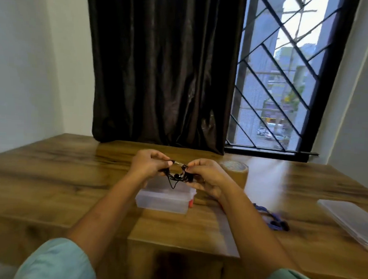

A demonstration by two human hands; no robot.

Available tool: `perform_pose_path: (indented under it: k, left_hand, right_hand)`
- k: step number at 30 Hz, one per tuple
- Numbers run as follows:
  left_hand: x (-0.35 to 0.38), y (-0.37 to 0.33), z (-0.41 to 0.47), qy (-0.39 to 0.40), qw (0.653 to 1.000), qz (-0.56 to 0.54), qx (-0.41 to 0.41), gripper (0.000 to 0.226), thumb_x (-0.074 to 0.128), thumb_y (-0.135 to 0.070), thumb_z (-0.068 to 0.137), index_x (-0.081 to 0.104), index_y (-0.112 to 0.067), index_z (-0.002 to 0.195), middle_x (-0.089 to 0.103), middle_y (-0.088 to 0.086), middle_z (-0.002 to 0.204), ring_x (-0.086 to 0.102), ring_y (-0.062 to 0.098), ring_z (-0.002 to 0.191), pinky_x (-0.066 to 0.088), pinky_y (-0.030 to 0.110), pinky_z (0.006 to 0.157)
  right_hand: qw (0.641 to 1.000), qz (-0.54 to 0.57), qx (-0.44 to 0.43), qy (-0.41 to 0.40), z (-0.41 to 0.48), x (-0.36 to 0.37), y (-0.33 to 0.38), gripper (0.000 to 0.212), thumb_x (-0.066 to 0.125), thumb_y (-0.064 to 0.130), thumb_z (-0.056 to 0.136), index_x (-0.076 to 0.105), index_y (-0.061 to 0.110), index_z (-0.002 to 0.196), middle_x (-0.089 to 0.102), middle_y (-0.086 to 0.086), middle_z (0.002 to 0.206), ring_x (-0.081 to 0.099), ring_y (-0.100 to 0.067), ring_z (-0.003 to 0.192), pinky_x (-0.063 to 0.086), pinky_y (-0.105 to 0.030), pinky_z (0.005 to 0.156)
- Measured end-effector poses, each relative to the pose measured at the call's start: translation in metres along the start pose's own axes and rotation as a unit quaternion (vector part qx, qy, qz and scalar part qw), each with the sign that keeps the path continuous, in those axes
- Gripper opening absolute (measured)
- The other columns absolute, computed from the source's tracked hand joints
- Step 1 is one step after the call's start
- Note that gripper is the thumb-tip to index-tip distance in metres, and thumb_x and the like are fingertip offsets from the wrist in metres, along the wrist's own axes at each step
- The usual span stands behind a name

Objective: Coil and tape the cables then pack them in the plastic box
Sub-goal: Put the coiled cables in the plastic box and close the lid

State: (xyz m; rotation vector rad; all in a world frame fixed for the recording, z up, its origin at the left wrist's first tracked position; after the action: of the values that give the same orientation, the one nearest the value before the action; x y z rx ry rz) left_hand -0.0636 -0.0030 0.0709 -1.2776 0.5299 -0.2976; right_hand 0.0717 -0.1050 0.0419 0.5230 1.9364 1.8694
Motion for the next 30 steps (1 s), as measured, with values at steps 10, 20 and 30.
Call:
perform_pose_path:
  k: [10, 20, 30]
  left_hand:
    - [-0.035, 0.023, 0.003, -0.046, 0.952, 0.298, 0.051, 0.010, 0.075, -0.015, 0.077, 0.071, -0.009, 0.084, 0.070, 0.009, 0.094, 0.064, 0.019, 0.087, 0.051, 0.026, 0.073]
    - [0.005, 0.015, -0.006, -0.004, 0.832, 0.548, 0.091, 0.015, 0.054, -0.002, 0.087, 0.061, -0.003, 0.101, 0.063, 0.014, 0.106, 0.061, 0.028, 0.093, 0.044, 0.032, 0.069]
    - [0.052, -0.041, -0.022, -0.032, 0.920, 0.357, 0.159, 0.012, 0.063, -0.014, 0.087, 0.071, -0.014, 0.094, 0.069, 0.009, 0.102, 0.063, 0.025, 0.097, 0.052, 0.034, 0.081]
  right_hand:
    - [0.932, -0.356, 0.001, -0.068, 0.022, 0.056, -0.005, 0.011, 0.062, 0.008, 0.083, 0.054, 0.012, 0.077, 0.061, -0.009, 0.083, 0.063, -0.022, 0.076, 0.059, -0.037, 0.072]
    - [0.815, -0.575, -0.002, -0.071, 0.021, 0.070, -0.007, 0.014, 0.063, 0.016, 0.084, 0.060, 0.009, 0.097, 0.057, -0.004, 0.087, 0.058, -0.020, 0.082, 0.053, -0.031, 0.076]
    - [0.945, -0.206, -0.103, -0.231, -0.039, -0.049, 0.022, 0.020, 0.061, 0.006, 0.082, 0.061, 0.023, 0.072, 0.068, -0.007, 0.079, 0.066, -0.020, 0.070, 0.058, -0.032, 0.070]
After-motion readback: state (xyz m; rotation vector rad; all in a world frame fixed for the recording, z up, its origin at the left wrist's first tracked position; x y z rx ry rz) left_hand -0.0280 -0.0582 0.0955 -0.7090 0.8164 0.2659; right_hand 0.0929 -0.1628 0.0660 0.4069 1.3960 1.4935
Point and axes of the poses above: each hand's wrist, its own z-axis towards the middle knuckle, its own x-axis out of the palm, y = z × x, the point moved 9 cm from there along z, towards the middle knuckle
